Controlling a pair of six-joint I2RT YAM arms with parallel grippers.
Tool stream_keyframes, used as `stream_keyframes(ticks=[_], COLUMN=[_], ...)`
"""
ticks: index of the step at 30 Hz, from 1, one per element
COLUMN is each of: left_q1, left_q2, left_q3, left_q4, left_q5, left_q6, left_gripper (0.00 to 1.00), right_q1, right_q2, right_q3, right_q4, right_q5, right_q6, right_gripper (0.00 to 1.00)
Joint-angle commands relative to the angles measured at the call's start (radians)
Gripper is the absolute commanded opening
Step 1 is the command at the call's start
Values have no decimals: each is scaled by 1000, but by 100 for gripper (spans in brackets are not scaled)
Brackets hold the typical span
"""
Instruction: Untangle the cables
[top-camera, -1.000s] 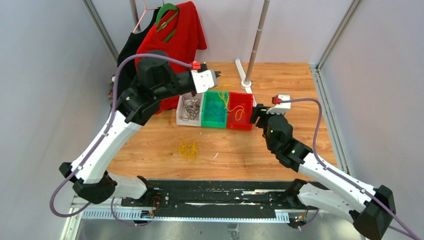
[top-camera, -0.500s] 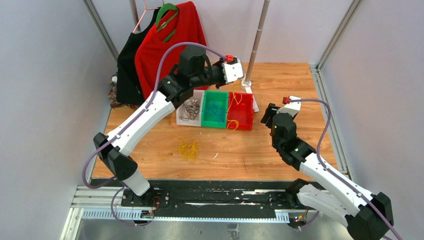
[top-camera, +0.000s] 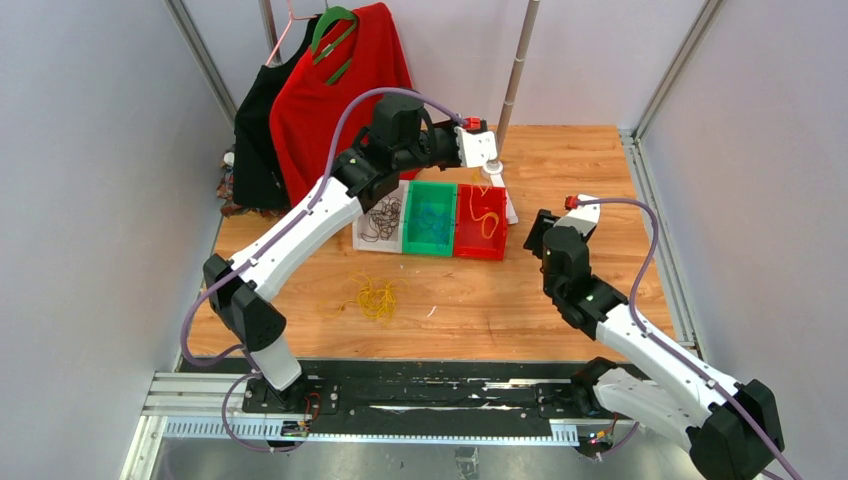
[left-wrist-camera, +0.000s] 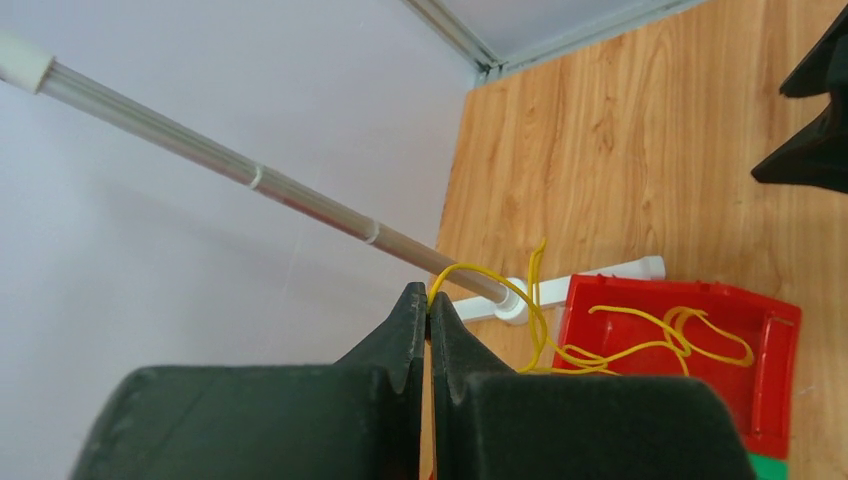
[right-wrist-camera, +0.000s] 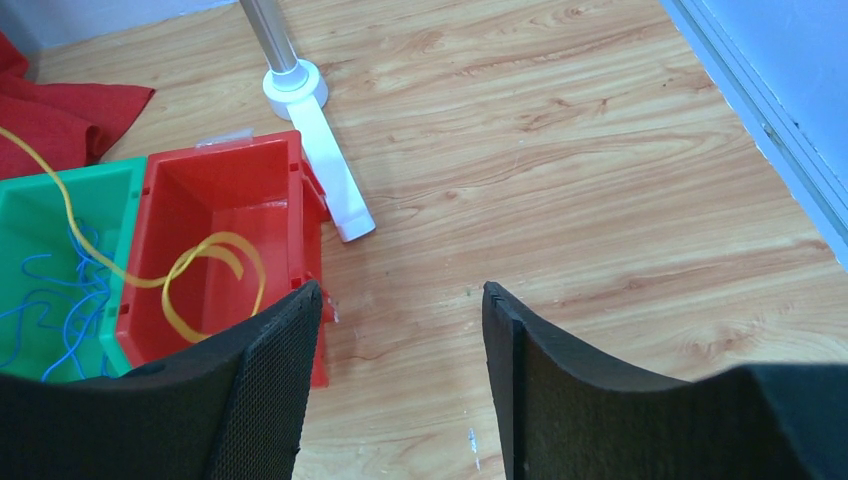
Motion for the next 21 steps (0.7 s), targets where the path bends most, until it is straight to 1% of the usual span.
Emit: stream_keyframes(ticks=[1, 10, 15, 17, 21], left_q1=[-10, -13, -14, -16, -25], left_q2=[42, 87, 100, 111, 133], left_q3=[0, 2, -25, -32, -72], left_q4=[47, 86, 107, 115, 194], left_q5=[-32, -27, -42, -66, -173], left_q6=[58, 30, 61, 94, 152], left_gripper=[0, 0, 0, 0, 0], right_q1=[-27, -35, -36, -36, -36], right_q2=[-22, -34, -43, -47, -52], right_q3=[-29, -43, -44, -46, -50], right_q4=[15, 11, 9, 8, 2], right_q5=[7, -16, -21, -24, -30], right_q6=[18, 40, 40, 43, 49], right_gripper=[60, 59, 59, 59, 59])
